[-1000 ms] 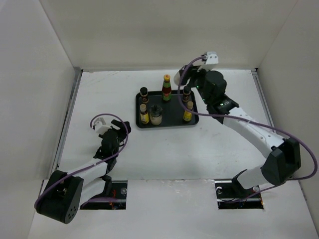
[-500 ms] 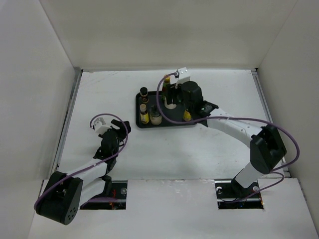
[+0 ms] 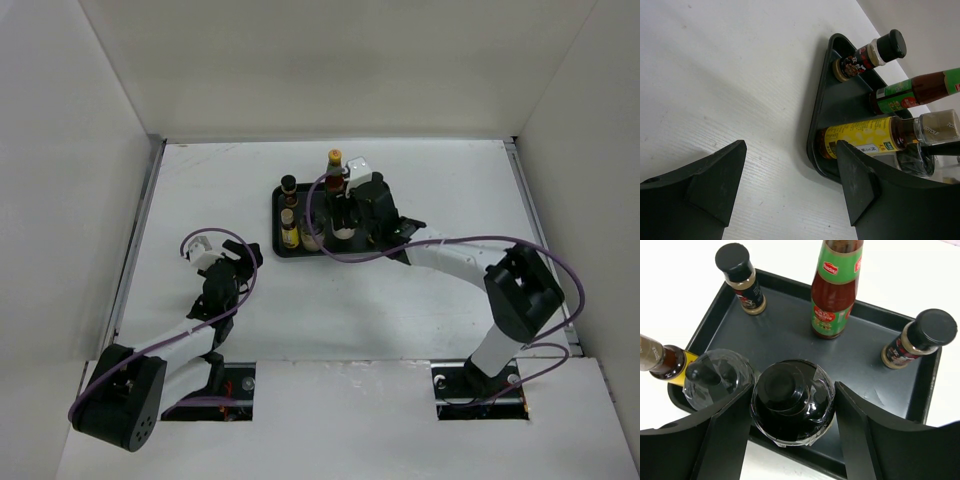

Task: Organize the condiment bottles

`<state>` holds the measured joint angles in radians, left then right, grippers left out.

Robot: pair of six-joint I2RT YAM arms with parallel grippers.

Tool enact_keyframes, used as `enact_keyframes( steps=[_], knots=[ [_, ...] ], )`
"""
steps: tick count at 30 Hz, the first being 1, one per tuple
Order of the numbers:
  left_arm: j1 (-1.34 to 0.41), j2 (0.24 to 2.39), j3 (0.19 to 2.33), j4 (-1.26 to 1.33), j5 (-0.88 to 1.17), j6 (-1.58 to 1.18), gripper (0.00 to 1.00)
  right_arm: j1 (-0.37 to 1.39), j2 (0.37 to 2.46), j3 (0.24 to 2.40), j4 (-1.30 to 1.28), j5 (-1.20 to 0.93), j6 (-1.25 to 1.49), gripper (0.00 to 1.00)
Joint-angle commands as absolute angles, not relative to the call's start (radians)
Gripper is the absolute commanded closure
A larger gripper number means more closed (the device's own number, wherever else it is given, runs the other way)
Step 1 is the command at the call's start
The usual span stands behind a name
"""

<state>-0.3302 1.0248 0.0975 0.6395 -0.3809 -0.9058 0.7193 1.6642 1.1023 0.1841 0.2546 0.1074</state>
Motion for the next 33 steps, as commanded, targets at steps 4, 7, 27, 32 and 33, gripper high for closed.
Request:
enact_keyframes(
  steps=[4,7,27,32,33],
  knots=[
    [-0.335,1.02,0.106,0.675,-0.379,-0.907,0.29,0.719,1.712,1.131,0.331,0.272,0.095,0.51],
    [-0.335,1.02,0.104,0.675,-0.379,-0.907,0.29,0.719,1.733,1.134,0.327,0.273,0.094,0.51],
    [-0.335,1.023,0.104,0.677,-0.376,-0.907,0.29,0.719,1.671,1.134,0.313,0.308,0.084,0.23],
    [-0.335,1.022,0.104,0.675,-0.376,-0.907,0.29,0.731,1.615,1.137,0.313,0.321,0.084,0.21],
    [-0.335,1.025,0.106,0.678,-0.374,-0.907,0.29,0.737,1.594,1.137,0.319,0.328,0.084,0.2]
  ],
)
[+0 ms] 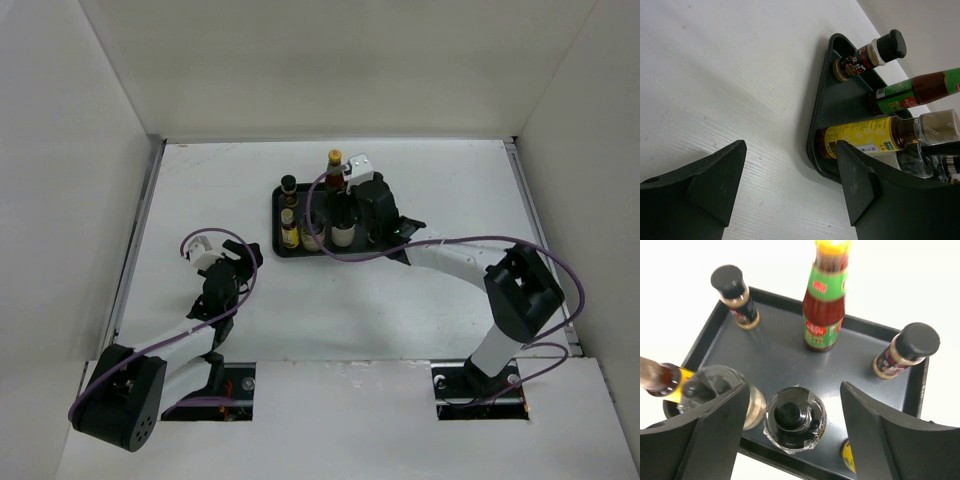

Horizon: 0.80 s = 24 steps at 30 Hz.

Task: Organize the condiment bottles

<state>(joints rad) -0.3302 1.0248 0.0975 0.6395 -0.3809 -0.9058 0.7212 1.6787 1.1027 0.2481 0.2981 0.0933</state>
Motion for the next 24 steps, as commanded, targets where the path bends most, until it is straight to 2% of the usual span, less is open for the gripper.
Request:
enact_keyframes(
  steps=[1,2,3,9,10,11,16,24],
  knots=[
    [-0.335,1.028,0.107,0.678,-0.374,-0.907,0.29,0.742,1.568,1.135,0.322,0.336,0.083,0.18],
    [-0.335,1.029,0.107,0.678,-0.374,-0.907,0.29,0.745,1.539,1.132,0.33,0.344,0.081,0.14],
    [-0.335,1.028,0.107,0.677,-0.376,-0.907,0.29,0.746,1.508,1.124,0.34,0.354,0.08,0.0],
    [-0.317,0.982,0.1,0.652,-0.405,-0.904,0.26,0.746,1.286,0.923,0.492,0.581,0.138,0.0],
    [-0.314,0.976,0.1,0.644,-0.417,-0.904,0.18,0.739,1.249,0.857,0.543,0.628,0.161,0.0],
    [-0.314,0.971,0.098,0.641,-0.432,-0.904,0.0,0.723,1.214,0.792,0.587,0.67,0.179,0.0],
    [-0.312,0.979,0.086,0.638,-0.48,-0.9,0.0,0.63,1.103,0.524,0.669,0.859,0.349,0.0],
    [-0.3,0.948,0.046,0.666,-0.492,-0.899,0.0,0.539,0.996,0.344,0.51,0.96,0.635,0.0]
  ],
)
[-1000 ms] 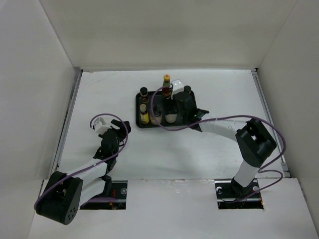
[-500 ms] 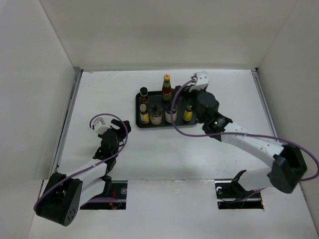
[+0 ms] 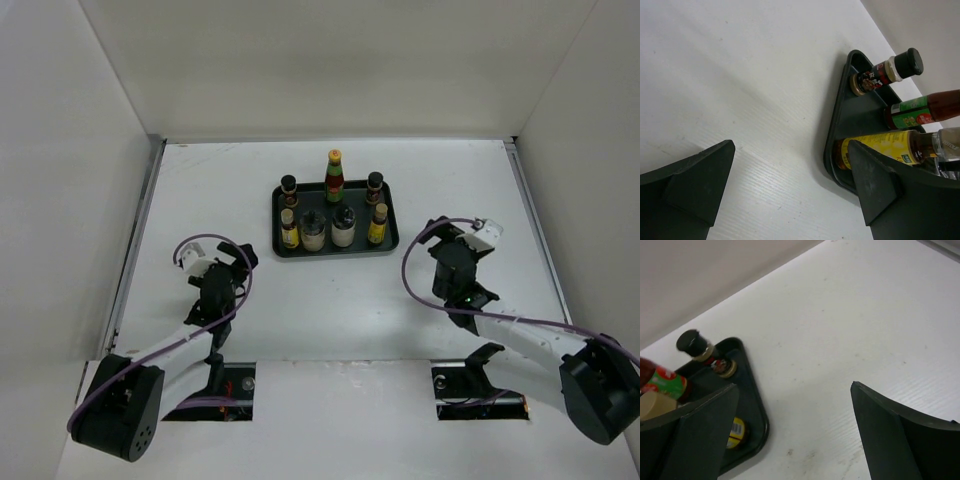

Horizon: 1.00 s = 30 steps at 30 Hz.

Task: Organize the condiment bottles

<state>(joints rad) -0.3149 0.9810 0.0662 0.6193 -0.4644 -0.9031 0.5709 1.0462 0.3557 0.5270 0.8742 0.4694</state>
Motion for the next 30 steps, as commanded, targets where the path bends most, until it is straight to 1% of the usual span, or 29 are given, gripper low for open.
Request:
enact_keyframes(
  steps=[1,4,6,9,17,21,30],
  knots=[
    [-0.292,0.937,0.046,0.654,-0.485,-0.899,0.0,0.518,0.988,0.335,0.487,0.956,0.678,0.0],
    [-0.283,0.927,0.066,0.569,-0.476,-0.9,0.0,0.464,0.986,0.324,0.433,0.899,0.793,0.0],
    [-0.281,0.927,0.104,0.47,-0.489,-0.905,0.0,0.441,0.997,0.331,0.411,0.833,0.833,0.0],
    [-0.28,0.925,0.149,0.37,-0.505,-0.905,0.0,0.417,1.006,0.33,0.407,0.778,0.867,0.0],
    [-0.275,0.885,0.236,0.124,-0.505,-0.904,0.0,0.412,1.015,0.328,0.42,0.739,0.881,0.0],
    [-0.275,0.88,0.253,0.1,-0.495,-0.9,0.0,0.418,1.029,0.337,0.425,0.713,0.876,0.0],
    [-0.275,0.94,0.276,0.103,-0.476,-0.899,0.0,0.418,1.022,0.336,0.425,0.715,0.868,0.0]
  ],
)
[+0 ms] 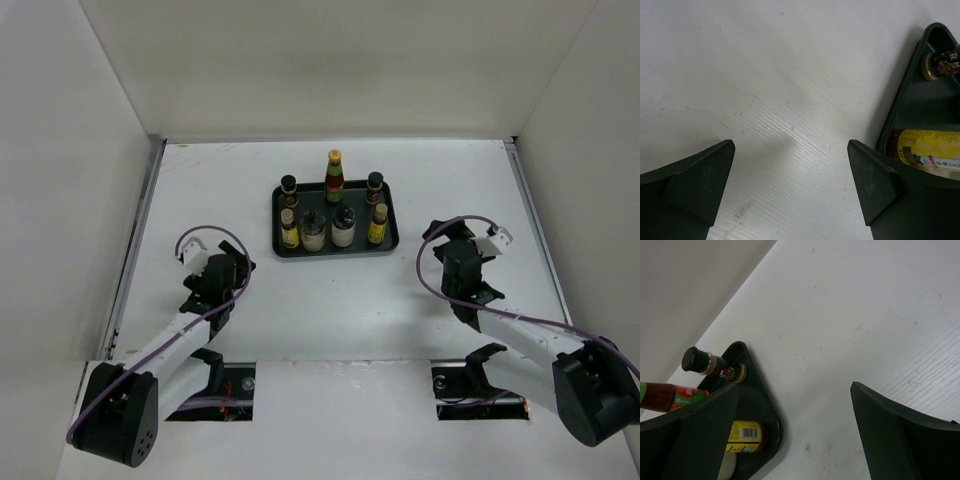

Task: Organize the condiment bottles

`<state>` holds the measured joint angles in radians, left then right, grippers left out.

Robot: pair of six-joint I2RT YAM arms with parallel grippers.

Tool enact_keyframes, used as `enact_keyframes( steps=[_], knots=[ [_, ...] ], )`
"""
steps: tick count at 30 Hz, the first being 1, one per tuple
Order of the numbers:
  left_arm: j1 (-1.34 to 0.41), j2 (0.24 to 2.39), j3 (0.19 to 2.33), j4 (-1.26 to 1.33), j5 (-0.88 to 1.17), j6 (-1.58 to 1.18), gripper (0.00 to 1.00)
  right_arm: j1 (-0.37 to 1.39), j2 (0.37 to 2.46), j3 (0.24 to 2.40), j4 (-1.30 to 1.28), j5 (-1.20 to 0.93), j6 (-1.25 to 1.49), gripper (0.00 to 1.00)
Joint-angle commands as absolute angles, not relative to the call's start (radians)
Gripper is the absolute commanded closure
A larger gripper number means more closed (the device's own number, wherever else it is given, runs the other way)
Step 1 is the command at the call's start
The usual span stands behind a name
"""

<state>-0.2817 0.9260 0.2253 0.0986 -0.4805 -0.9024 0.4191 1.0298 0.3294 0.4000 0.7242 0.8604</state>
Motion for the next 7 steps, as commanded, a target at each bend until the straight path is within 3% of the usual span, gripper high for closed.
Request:
enact_keyframes(
  steps=[1,7],
  knots=[
    [-0.278,0.946,0.287,0.098,-0.476,-0.896,0.0,0.418,1.02,0.333,0.425,0.713,0.871,0.0],
    [-0.289,0.971,0.308,0.1,-0.483,-0.867,0.0,0.418,1.029,0.341,0.425,0.71,0.867,0.0]
  ],
)
